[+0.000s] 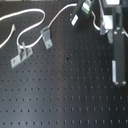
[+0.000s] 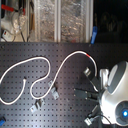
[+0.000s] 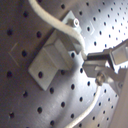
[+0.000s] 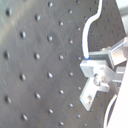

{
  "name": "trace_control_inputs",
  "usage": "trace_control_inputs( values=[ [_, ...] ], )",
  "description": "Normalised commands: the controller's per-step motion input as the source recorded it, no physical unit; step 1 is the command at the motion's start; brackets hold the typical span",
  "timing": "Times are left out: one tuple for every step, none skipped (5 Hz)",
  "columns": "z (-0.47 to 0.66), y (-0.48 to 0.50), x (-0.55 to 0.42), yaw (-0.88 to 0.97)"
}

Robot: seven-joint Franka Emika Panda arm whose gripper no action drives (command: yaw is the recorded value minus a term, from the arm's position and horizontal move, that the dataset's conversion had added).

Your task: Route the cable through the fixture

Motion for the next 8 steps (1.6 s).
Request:
trace_control_inputs(
  values=[
    [-0.02, -0.059, 0.001, 0.00],
    [0.00, -0.014, 0.001, 0.00],
    [-0.29, -0.188, 0.004, -0.07],
    [-0.07, -0.158, -0.053, 0.00],
    [-0.03, -0.033, -0.005, 0.00],
    [-0.43, -0.200, 0.007, -0.11],
    [0.00, -0.017, 0.001, 0.00],
    [-0.06, -0.240, 0.096, 0.00]
  ],
)
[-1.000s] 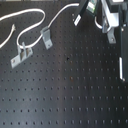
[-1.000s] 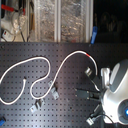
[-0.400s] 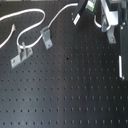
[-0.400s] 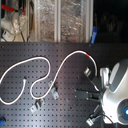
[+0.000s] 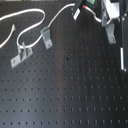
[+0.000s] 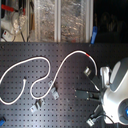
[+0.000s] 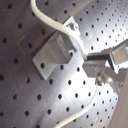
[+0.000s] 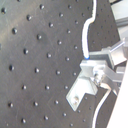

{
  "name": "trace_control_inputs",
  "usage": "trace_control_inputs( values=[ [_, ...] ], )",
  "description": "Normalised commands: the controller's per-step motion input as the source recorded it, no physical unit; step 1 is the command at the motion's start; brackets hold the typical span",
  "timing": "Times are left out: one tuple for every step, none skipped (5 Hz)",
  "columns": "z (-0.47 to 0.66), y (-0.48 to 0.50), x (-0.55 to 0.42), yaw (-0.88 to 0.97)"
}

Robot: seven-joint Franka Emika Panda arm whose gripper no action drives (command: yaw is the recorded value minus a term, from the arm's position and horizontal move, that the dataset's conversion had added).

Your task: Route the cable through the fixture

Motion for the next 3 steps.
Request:
trace_control_inputs(
  values=[
    [0.00, -0.025, 0.009, 0.00],
    [0.27, -0.163, -0.105, 0.64],
    [0.25, -0.067, -0.142, 0.76]
  ],
)
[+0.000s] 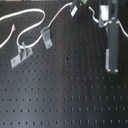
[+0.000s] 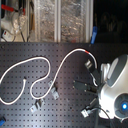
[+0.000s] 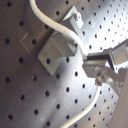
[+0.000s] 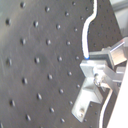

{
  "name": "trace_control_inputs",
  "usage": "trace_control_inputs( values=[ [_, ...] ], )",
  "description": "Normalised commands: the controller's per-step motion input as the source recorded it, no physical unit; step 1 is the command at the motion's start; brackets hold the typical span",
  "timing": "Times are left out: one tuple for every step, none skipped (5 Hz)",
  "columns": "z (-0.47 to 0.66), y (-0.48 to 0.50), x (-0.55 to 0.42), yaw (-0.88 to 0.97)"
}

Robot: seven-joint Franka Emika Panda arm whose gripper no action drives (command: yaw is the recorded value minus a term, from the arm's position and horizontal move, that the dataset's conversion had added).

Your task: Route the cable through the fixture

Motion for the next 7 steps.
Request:
trace_control_inputs(
  values=[
    [0.18, 0.022, -0.214, 0.79],
    [0.02, 0.000, 0.000, 0.00],
    [0.20, 0.175, -0.124, 0.41],
    [0.13, 0.211, -0.122, 0.43],
    [0.11, 0.303, 0.111, 0.25],
    [0.09, 0.000, 0.001, 0.00],
    [0.48, 0.180, -0.082, -0.71]
  ],
)
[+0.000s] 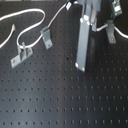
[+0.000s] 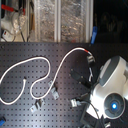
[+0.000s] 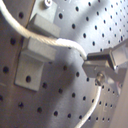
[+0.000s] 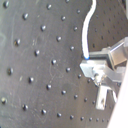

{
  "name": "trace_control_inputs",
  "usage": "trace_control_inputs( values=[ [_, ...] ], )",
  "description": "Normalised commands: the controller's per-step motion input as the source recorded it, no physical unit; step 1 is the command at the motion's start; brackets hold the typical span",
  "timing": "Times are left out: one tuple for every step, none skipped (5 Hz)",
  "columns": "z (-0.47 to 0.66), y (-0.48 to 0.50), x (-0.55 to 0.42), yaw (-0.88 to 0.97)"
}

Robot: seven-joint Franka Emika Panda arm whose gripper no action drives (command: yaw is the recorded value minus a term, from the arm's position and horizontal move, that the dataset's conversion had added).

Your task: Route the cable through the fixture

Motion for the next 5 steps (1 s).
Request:
trace_control_inputs(
  values=[
    [0.38, 0.190, -0.020, -0.67],
    [0.36, 0.212, -0.046, -0.60],
    [0.34, 0.241, -0.080, -0.49],
    [0.33, 0.365, -0.184, -0.15],
    [0.00, 0.115, 0.042, 0.21]
  ],
)
